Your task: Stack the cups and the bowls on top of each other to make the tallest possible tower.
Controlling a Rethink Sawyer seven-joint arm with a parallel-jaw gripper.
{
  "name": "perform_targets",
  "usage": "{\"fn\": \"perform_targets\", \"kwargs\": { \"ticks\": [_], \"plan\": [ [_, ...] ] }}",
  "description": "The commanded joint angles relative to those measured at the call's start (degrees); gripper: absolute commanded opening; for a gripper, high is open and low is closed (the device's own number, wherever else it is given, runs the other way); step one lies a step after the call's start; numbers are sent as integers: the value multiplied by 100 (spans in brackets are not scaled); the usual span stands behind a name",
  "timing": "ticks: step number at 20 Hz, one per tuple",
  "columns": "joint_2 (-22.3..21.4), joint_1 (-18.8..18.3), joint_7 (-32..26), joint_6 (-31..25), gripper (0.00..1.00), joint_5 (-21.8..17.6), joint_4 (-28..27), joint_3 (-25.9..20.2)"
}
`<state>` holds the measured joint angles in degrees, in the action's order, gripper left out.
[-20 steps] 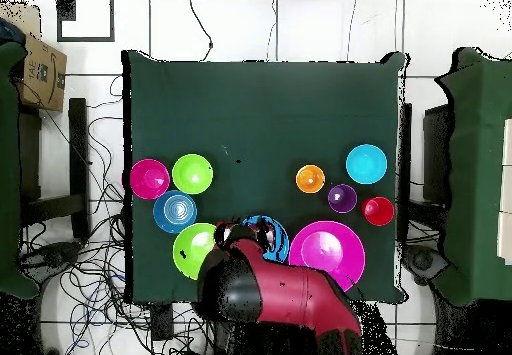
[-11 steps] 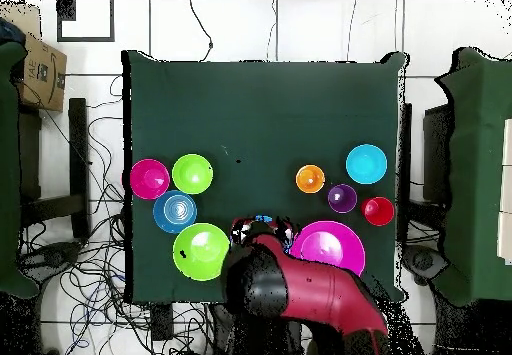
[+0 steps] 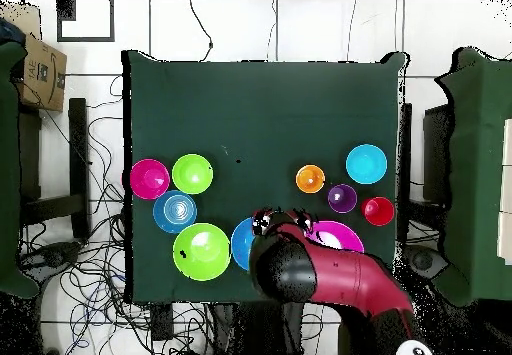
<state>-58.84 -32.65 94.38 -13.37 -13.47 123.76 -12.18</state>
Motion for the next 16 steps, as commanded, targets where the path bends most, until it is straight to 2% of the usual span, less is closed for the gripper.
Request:
{"fn": "perform_targets", "kwargs": {
  "ticks": [1,6,11,16],
  "plan": [
    [696,-149,-634,-660,100,-619,-517,-689],
    [823,-217,-573,-662,100,-790,-657,-778],
    [862,-281,-704,-821,100,-917,-1025,-975],
    [941,-331,-860,-1258,100,-905,-1365,-1120]
  ]
}}
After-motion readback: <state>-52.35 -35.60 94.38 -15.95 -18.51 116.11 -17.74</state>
